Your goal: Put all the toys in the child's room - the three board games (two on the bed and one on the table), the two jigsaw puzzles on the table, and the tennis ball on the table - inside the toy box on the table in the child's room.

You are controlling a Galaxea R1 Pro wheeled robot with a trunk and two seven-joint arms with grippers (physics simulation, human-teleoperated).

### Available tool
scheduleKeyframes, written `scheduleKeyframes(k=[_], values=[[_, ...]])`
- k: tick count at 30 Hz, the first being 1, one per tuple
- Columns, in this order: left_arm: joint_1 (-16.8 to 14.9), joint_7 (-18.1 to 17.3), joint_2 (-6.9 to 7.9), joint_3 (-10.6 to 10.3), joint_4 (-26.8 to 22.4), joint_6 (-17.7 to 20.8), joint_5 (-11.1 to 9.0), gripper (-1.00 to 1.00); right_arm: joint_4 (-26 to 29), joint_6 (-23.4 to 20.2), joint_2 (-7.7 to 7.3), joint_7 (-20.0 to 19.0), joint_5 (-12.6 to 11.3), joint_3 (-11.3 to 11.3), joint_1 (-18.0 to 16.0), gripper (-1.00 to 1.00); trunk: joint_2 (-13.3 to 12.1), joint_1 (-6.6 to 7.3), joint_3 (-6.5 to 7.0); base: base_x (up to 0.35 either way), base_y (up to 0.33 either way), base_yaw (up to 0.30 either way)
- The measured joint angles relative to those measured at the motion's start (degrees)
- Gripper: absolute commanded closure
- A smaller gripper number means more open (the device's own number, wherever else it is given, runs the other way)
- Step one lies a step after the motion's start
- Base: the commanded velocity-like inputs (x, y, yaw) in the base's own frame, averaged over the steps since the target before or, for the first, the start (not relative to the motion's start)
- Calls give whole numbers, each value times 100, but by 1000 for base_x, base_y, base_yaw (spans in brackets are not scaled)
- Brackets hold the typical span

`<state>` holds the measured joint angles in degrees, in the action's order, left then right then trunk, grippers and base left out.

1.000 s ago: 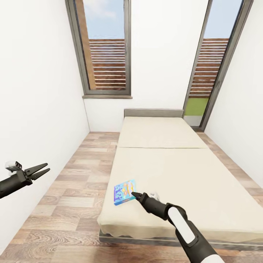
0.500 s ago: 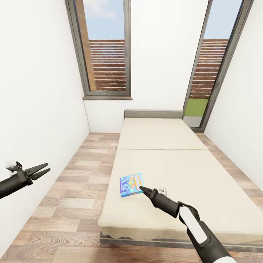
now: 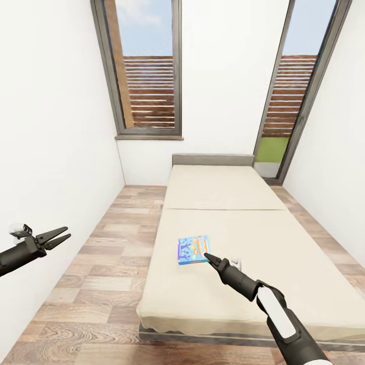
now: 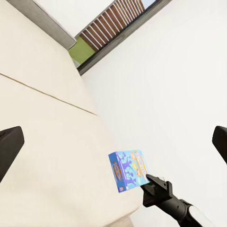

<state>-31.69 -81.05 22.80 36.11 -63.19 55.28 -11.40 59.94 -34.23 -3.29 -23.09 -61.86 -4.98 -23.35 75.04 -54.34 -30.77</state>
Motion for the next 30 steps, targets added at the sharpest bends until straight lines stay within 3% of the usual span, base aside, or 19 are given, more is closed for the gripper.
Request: scheduleKeyframes(k=[10,13,17,22,26,30], values=[[0,1,-3,-8,0,2,0,-100,-6,2,-1,99,32,104,-6,100,-401,220,180,0,0,0],[0,2,-10,-10,0,2,0,-100,-7,-129,-1,257,65,110,-51,100,-522,286,234,0,0,0],[0,15,3,-8,0,2,5,-100,104,-715,30,482,60,76,-122,100,-682,374,305,0,0,0],[0,29,-17,-10,0,2,4,-100,225,-866,20,1069,62,74,-163,100,-883,483,395,0,0,0],[0,30,-6,-7,0,0,1,-100,429,-920,-19,1239,3,107,-116,100,-1043,571,467,0,0,0],[0,21,5,-2,0,-6,-3,-100,1072,-899,-31,1236,-16,67,-7,100,-1204,659,539,0,0,0]])
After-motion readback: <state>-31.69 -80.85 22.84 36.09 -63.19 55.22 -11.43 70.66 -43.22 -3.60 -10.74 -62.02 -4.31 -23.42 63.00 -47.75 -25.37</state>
